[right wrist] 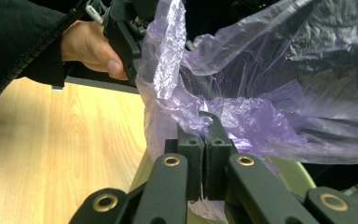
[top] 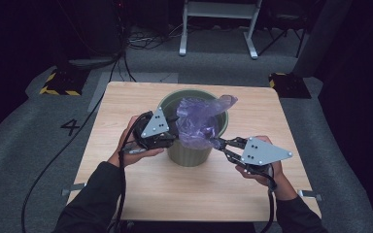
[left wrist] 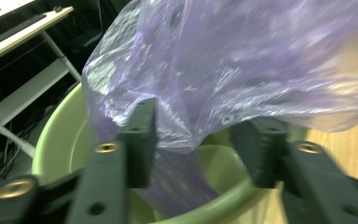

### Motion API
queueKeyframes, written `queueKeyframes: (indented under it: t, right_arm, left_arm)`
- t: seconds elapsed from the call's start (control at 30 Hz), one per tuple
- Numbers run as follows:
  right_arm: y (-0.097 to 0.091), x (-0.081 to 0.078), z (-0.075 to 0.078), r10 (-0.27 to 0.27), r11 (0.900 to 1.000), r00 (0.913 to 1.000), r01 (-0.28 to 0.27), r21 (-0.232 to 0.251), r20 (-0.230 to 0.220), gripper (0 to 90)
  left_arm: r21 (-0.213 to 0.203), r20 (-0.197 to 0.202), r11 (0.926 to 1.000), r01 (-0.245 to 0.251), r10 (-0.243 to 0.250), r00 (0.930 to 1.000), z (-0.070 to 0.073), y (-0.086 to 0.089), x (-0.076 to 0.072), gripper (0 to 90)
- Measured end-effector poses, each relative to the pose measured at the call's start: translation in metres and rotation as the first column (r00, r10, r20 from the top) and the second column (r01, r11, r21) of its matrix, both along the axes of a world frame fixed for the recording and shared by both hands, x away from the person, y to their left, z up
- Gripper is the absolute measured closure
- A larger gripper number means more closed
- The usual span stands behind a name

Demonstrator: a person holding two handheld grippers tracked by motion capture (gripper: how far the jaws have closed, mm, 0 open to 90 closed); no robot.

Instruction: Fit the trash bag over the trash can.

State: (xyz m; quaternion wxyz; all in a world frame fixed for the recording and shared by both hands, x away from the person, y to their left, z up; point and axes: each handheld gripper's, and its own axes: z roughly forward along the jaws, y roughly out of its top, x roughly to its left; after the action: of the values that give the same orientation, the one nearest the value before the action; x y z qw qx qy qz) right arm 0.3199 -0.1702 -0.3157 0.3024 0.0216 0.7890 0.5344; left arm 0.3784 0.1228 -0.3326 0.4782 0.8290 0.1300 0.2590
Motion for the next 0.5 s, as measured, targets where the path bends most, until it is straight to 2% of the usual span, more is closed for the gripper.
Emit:
queueKeyframes:
  t: [0.03,0.13,0.2,0.27,0.33,0.5]
  right_arm:
    - [0.000,0.000,0.000,0.000,1.0000,1.0000,0.000,0.000,0.000,88.8]
    - [0.002,-0.001,-0.003,0.001,1.0000,1.0000,-0.001,-0.008,-0.007,88.8]
    - [0.003,-0.002,-0.006,0.004,1.0000,0.9998,-0.004,-0.003,-0.017,88.8]
    - [0.003,-0.002,-0.007,0.003,1.0000,0.9998,-0.003,-0.002,-0.019,88.8]
    - [0.003,-0.003,-0.010,0.007,1.0000,0.9997,-0.007,0.001,-0.025,88.8]
    - [0.004,-0.005,-0.016,0.004,0.9999,0.9992,-0.004,-0.011,-0.041,88.9]
  left_arm:
    - [-0.019,-0.004,0.9998,0.009,-0.009,0.9999,0.001,0.001,-0.003,45.8]
    - [-0.054,0.003,0.9981,0.030,-0.030,0.9995,0.004,0.003,-0.012,31.7]
    - [-0.075,0.003,0.9953,0.061,-0.060,0.9982,0.006,0.005,-0.021,23.7]
    - [-0.081,0.004,0.9943,0.070,-0.070,0.9976,0.007,0.006,-0.024,22.6]
    - [-0.099,0.005,0.9903,0.097,-0.097,0.9953,0.008,0.007,-0.031,20.0]
    - [-0.114,0.025,0.9834,0.141,-0.139,0.9899,0.012,0.007,-0.049,19.2]
